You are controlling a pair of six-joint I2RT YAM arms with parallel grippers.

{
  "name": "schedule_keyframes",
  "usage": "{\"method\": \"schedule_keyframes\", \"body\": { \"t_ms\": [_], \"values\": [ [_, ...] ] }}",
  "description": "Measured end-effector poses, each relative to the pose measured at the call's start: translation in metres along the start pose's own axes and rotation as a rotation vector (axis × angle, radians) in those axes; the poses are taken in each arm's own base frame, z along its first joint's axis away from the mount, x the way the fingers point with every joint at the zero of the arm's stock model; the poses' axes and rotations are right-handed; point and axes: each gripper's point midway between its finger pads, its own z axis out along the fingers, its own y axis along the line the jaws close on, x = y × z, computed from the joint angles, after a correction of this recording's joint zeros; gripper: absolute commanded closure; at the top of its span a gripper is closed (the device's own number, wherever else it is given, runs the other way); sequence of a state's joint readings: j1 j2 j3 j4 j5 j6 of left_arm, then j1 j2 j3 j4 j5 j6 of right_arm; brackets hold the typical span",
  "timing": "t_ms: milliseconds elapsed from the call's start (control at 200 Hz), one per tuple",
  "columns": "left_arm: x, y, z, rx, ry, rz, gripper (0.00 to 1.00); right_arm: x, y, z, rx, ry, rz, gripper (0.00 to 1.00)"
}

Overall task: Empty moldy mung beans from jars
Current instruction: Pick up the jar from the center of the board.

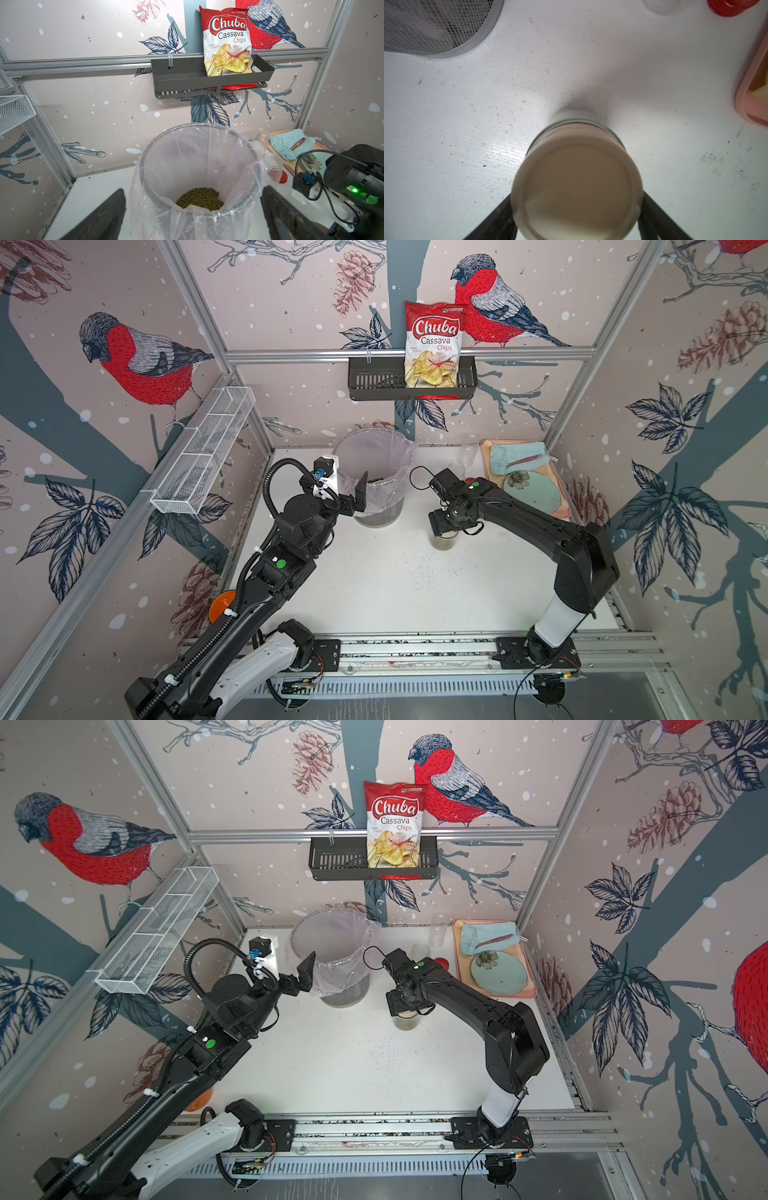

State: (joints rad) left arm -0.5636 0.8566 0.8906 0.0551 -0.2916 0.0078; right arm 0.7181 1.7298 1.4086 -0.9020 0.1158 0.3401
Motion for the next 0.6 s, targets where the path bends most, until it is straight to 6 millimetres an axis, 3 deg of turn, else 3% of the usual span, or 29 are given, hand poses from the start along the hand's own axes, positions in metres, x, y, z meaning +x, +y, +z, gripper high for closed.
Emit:
{"method": "schedule_keyframes", "body": {
  "t_ms": [210, 395, 600],
  "values": [
    [-0.001, 0.001, -0.001, -0.001, -0.004, -0.001, 0.01, -0.002, -0.002, 0.005, 0.029, -0.011, -0.007, 0.11],
    [-0.001, 0.001, -0.002, -0.003, -0.005, 0.000, 0.01, 0.008, -0.003, 0.013, 0.035, 0.031, -0.010, 0.00],
    [-0.001, 0.004, -0.003, -0.021, -0.007, 0.014, 0.01, 0.003, 0.000, 0.004, 0.015, 0.010, -0.006, 0.00]
  ]
}}
